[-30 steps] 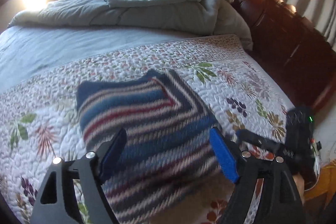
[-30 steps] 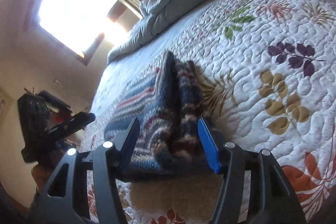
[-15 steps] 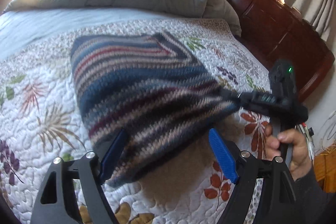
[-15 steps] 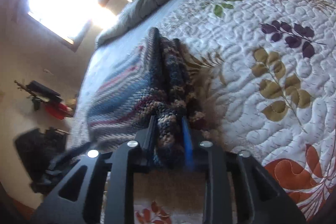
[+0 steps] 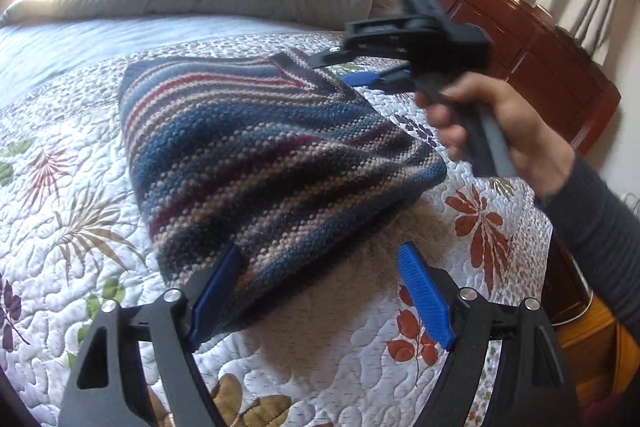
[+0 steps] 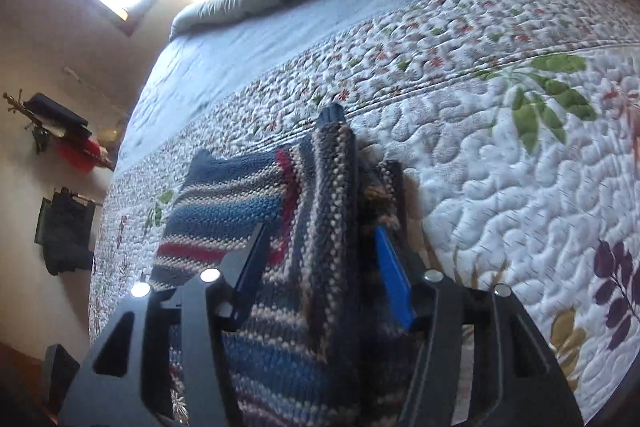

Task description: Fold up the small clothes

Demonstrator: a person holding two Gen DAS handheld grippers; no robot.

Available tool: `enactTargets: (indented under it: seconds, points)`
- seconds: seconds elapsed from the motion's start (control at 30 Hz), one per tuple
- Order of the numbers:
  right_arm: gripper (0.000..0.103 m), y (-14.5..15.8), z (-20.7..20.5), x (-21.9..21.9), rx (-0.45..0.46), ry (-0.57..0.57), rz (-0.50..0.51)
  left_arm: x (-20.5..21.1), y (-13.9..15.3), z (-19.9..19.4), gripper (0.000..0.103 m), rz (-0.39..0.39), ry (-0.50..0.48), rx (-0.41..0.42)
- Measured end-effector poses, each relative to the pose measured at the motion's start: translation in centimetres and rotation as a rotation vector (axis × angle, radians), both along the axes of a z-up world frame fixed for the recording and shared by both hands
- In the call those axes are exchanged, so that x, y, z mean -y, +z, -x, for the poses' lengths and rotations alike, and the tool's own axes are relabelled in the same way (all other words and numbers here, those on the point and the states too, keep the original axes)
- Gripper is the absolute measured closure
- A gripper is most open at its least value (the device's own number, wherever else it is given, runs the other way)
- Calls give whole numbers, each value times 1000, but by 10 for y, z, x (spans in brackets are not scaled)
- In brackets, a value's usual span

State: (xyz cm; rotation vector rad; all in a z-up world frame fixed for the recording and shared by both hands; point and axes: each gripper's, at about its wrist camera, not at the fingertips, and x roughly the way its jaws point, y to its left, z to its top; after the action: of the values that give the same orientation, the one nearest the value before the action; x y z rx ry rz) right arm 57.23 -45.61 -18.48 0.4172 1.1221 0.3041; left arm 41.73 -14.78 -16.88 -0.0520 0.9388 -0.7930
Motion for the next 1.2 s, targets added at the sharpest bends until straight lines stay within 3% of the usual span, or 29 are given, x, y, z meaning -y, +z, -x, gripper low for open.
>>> enactTargets:
  seconds: [0.03, 0.23, 0.43, 0.53, 0.63, 0.7, 0.8, 0.87, 0.9, 0.97, 1.0, 1.03, 1.13, 1.2]
  points:
    - [90, 0, -1, -2, -6, 8, 4, -1, 1, 1, 22, -3, -3, 6]
    - [93, 38, -1, 13, 164, -30, 55, -1, 2, 10, 22, 12, -29, 26]
    - [94, -23, -19, 33, -9, -149, 102, -4, 3, 14, 22, 55, -31, -3]
    - [93, -27, -18, 41, -41, -144, 42, -8, 8, 22, 22, 64, -34, -13]
    - [75, -9, -13, 43, -25, -108, -23, -15, 10, 26, 22, 73, -33, -24]
    - [54, 4, -11, 43, -4, -108, -42, -21, 10, 28, 22, 83, -22, -36]
    - [40, 9, -17, 46, 7, -127, -54, -28, 8, 30, 22, 115, 4, -63]
    - [41, 4, -27, 43, -9, -127, -45, -33, 7, 30, 22, 143, 20, -79]
    - [54, -1, -31, 39, -23, -120, -48, -34, 7, 30, 22, 151, 25, -82]
    - [90, -19, -39, 30, -90, -81, -25, -34, 9, 31, 22, 162, 29, -79]
    - [82, -28, -41, 28, -121, -90, 35, -34, 10, 31, 22, 162, 31, -78]
    - [82, -30, -40, 30, -119, -106, 40, -33, 10, 30, 22, 163, 33, -79]
    - [70, -12, -19, 39, -50, -108, -44, -31, 13, 29, 22, 171, 31, -75]
    - [66, 0, 8, 42, -17, -76, -41, -31, 17, 30, 22, 179, 42, -64]
